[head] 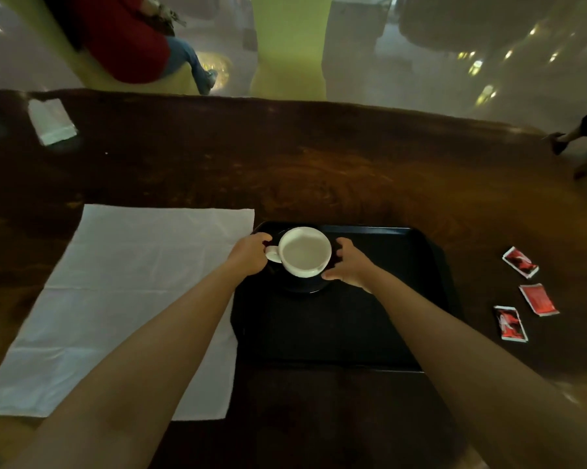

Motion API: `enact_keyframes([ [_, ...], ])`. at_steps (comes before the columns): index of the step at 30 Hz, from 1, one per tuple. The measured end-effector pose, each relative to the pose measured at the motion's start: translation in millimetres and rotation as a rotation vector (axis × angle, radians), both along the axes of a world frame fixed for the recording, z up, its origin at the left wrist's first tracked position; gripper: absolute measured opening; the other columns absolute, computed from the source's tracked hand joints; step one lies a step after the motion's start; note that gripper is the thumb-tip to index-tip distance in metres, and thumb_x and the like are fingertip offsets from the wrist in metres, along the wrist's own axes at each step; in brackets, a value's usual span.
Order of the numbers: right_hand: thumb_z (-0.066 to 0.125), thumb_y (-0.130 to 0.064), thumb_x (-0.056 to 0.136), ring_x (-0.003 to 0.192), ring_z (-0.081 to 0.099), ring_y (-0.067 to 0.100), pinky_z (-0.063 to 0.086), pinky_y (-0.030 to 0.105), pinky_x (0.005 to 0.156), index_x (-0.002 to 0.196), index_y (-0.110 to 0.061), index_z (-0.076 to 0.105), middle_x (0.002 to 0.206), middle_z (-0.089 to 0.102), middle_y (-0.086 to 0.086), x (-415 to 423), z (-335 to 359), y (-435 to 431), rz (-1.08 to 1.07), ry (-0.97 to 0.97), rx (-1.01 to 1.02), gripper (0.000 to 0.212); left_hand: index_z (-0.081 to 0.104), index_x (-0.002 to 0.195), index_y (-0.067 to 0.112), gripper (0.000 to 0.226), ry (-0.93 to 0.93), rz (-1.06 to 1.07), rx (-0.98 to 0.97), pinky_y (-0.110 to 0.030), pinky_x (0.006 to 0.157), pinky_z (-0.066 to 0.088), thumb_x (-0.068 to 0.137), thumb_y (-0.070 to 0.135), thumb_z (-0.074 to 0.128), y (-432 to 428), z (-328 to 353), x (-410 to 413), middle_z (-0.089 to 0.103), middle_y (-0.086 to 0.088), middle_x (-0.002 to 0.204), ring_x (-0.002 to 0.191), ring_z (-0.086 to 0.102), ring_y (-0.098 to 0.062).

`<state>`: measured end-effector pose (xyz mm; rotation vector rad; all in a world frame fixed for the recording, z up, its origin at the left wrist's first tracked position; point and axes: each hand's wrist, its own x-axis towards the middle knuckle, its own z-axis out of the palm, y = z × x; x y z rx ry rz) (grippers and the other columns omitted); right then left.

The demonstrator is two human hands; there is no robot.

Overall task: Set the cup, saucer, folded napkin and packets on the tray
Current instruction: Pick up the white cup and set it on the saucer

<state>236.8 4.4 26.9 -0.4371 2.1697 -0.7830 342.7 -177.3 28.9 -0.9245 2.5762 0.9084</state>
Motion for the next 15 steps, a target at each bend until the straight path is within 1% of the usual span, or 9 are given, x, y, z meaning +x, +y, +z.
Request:
enact_keyframes([
  [2, 0.074, -0.014, 0.075, 0.131, 0.041, 0.034, 0.041, 0.044, 0.105, 0.147, -0.015, 0.016, 0.148, 0.034, 0.016, 2.4, 15.0, 8.6, 0.036, 0.048, 0.094, 0.092, 0.036, 0.139, 0.014, 0.053, -0.033, -0.008, 0.007, -0.039, 0.100, 0.043, 0.090, 0.001, 0.050, -0.9, 12.3, 5.1, 0.048, -0.015, 0.138, 0.122, 0.049, -0.032],
  [6, 0.067, -0.030, 0.083, 0.128, 0.045, 0.031, 0.042, 0.039, 0.101, 0.146, -0.014, 0.020, 0.146, 0.039, 0.015, 4.2, 46.7, 23.7, 0.158, 0.167, 0.240, 0.080, 0.037, 0.140, 0.010, 0.056, -0.115, -0.055, -0.011, -0.038, 0.102, 0.043, 0.088, 0.008, 0.058, 3.3, 39.0, 20.5, 0.045, -0.016, 0.140, 0.124, 0.047, -0.031],
  [8, 0.064, -0.033, 0.086, 0.129, 0.044, 0.030, 0.041, 0.038, 0.101, 0.145, -0.013, 0.020, 0.146, 0.039, 0.014, 5.9, 64.5, 28.3, 0.243, 0.222, 0.289, 0.076, 0.035, 0.140, 0.011, 0.060, -0.133, -0.038, -0.023, -0.036, 0.101, 0.042, 0.086, 0.012, 0.062, 6.1, 49.9, 29.7, 0.044, -0.015, 0.141, 0.125, 0.047, -0.030],
  [10, 0.062, -0.036, 0.087, 0.131, 0.041, 0.030, 0.039, 0.038, 0.102, 0.145, -0.011, 0.021, 0.147, 0.037, 0.014, 14.8, 79.9, 31.1, 0.357, 0.247, 0.322, 0.075, 0.039, 0.138, 0.010, 0.057, -0.114, -0.029, -0.057, -0.034, 0.098, 0.042, 0.085, 0.014, 0.062, 14.6, 64.2, 48.4, 0.047, -0.014, 0.138, 0.124, 0.047, -0.029],
  [12, 0.060, -0.037, 0.088, 0.131, 0.040, 0.031, 0.038, 0.037, 0.102, 0.144, -0.009, 0.022, 0.147, 0.036, 0.014, 17.5, 83.6, 28.9, 0.428, 0.259, 0.376, 0.073, 0.041, 0.136, 0.009, 0.054, -0.106, -0.025, -0.058, -0.034, 0.096, 0.042, 0.086, 0.015, 0.061, 17.9, 71.1, 57.8, 0.049, -0.014, 0.136, 0.123, 0.048, -0.029],
  [15, 0.059, -0.038, 0.088, 0.125, 0.044, 0.031, 0.041, 0.038, 0.101, 0.143, -0.006, 0.025, 0.142, 0.040, 0.016, 37.0, 87.4, 27.3, 0.549, 0.306, 0.412, 0.072, 0.039, 0.138, 0.012, 0.056, -0.121, 0.008, -0.035, -0.034, 0.098, 0.041, 0.087, 0.019, 0.061, 31.6, 79.9, 94.8, 0.048, -0.013, 0.138, 0.124, 0.048, -0.028],
])
